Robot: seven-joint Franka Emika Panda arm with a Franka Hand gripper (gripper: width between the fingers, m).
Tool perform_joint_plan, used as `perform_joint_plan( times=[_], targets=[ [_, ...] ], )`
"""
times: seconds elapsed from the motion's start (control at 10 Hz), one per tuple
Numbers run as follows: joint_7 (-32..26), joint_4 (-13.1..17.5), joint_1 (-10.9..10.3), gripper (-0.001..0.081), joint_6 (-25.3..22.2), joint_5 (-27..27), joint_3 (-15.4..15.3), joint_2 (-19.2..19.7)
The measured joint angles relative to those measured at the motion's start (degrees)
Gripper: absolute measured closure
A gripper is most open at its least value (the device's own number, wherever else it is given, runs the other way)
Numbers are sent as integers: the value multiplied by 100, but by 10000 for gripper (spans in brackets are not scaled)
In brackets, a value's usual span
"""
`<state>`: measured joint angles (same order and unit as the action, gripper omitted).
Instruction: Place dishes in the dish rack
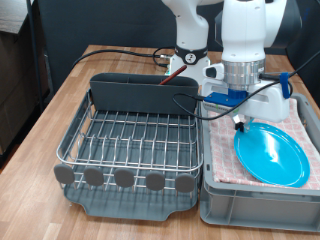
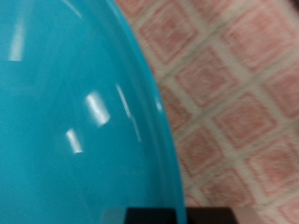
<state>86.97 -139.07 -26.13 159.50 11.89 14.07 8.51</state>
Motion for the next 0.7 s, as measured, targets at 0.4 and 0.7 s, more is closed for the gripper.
perform_joint_plan(
  times=[0.4, 0.7],
  targets=[
    [1088, -58, -4, 785, -1051, -1592, 285, -769],
    [1224, -47, 5, 787, -1719, -2088, 312, -1204]
  ],
)
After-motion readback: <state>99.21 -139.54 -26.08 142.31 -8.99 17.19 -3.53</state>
